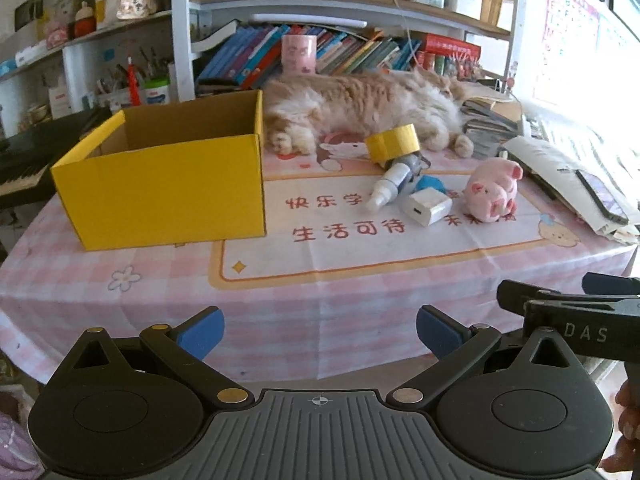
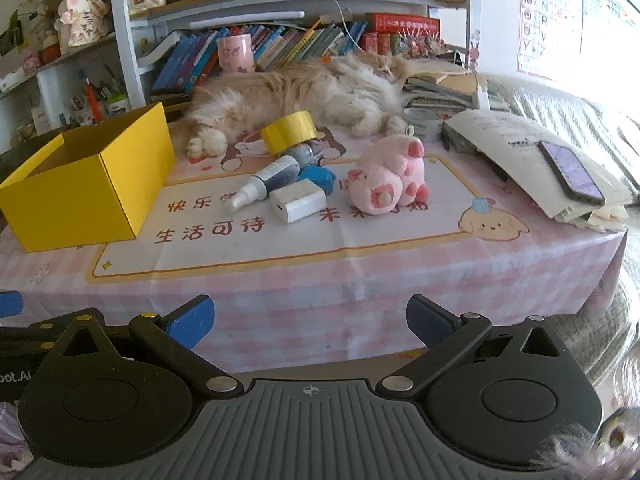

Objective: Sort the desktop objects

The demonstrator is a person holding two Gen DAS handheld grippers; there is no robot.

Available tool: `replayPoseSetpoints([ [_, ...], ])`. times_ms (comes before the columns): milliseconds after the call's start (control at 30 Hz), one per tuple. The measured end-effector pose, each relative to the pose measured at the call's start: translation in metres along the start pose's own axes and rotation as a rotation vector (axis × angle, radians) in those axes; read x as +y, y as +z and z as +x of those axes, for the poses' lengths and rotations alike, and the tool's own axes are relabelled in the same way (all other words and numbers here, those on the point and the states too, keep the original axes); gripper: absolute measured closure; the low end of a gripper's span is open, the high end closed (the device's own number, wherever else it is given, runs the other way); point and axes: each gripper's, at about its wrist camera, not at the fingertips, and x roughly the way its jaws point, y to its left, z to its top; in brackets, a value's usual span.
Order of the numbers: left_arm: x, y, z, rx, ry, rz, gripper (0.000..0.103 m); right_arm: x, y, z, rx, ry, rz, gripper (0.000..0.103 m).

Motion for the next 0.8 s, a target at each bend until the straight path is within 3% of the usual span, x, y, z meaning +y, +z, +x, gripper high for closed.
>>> replayPoseSetpoints([
  [433, -0.003, 0.001, 0.007, 0.026, -0.052, -0.076, 0.000, -0.014, 0.000, -0.009, -0.005, -0.020, 0.003, 0.000],
  [567, -0.012, 0.004, 0.014, 0.056, -0.041, -0.038, 0.000, -0.021, 0.001, -0.006, 0.006, -0.023, 0.002, 0.000],
  [800, -0.035, 0.012, 0.026, 0.064, -0.085, 0.014, 0.000, -0.034, 0.009, 0.003, 0.028, -0.056, -0.011, 0.000],
])
